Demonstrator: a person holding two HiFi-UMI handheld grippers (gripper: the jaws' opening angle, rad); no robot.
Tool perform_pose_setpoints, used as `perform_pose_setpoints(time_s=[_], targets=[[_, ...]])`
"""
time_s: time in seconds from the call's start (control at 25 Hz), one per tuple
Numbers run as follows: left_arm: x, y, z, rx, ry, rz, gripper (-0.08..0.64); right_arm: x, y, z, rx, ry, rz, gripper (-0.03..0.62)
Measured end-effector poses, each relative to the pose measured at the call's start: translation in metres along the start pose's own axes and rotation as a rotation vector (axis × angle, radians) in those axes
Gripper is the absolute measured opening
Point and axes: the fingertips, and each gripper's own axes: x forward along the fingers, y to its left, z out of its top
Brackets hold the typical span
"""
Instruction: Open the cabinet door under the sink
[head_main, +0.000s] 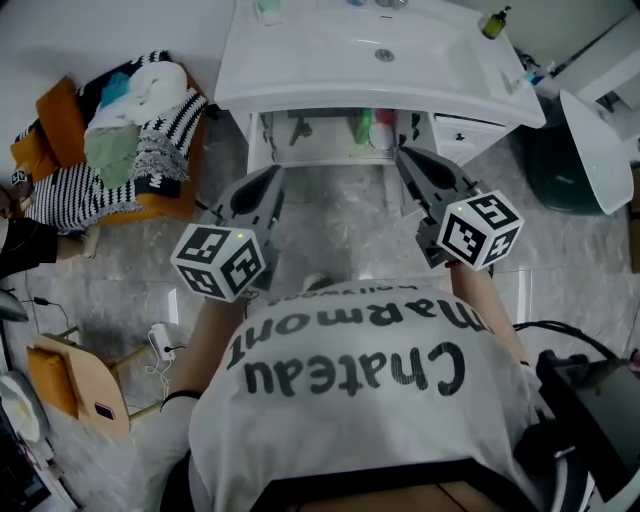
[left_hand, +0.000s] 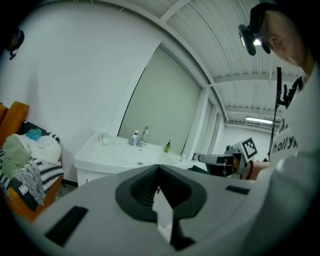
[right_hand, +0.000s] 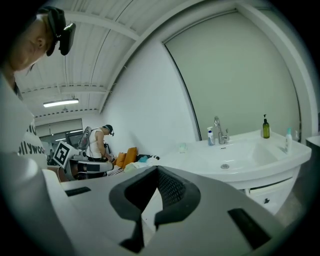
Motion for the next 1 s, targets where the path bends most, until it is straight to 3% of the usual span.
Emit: perform_pose_setpoints(time_s=[0.28,1.0], targets=[[0.002,-0.029,-0.006,0.003,0.002,0.012,0.008,-0.025,-0.008,-0.014,-0.051,0.043,0.006,0.011],[-0.019,-0.046,-0.017,-0.003,0.003,0.082,0.008,-0.043,-0.008,-0.027,-0.051,0.064,0.032,0.011]])
